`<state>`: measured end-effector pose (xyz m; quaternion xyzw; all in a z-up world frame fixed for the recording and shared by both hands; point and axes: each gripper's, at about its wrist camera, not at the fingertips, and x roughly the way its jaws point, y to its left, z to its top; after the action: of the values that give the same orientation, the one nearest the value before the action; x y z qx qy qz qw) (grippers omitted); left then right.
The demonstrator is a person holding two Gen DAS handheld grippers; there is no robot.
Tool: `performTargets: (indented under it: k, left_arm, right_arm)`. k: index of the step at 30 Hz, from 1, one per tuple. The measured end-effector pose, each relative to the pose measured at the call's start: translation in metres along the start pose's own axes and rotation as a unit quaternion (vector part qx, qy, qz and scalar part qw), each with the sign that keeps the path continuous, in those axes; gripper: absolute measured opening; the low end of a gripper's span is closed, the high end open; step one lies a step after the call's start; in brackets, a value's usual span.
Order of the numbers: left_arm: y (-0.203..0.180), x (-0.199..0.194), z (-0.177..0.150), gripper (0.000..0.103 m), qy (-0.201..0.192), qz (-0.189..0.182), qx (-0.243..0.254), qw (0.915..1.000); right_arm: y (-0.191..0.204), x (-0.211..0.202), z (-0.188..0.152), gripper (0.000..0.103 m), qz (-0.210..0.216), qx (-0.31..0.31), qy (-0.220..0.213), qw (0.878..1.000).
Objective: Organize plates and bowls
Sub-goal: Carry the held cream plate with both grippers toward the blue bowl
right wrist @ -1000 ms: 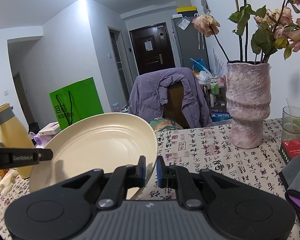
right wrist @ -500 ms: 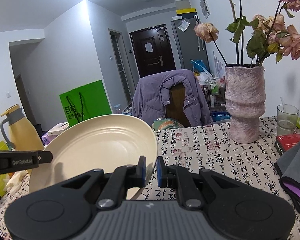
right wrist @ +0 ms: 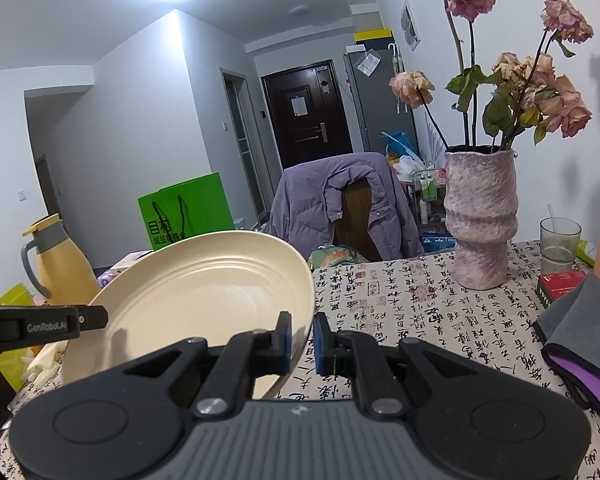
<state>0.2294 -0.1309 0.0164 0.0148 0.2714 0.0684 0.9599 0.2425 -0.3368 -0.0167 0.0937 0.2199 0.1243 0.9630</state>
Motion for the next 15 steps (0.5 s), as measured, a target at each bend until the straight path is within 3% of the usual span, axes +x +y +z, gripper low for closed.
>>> performTargets:
  k: [15]
  left_arm:
    - [0.01,-0.033,-0.009,0.015,-0.012,-0.006,-0.003,0.9999]
  right_arm:
    - [0.014,-0.032,-0.006,0.011,-0.004,-0.005,-0.01,1.0]
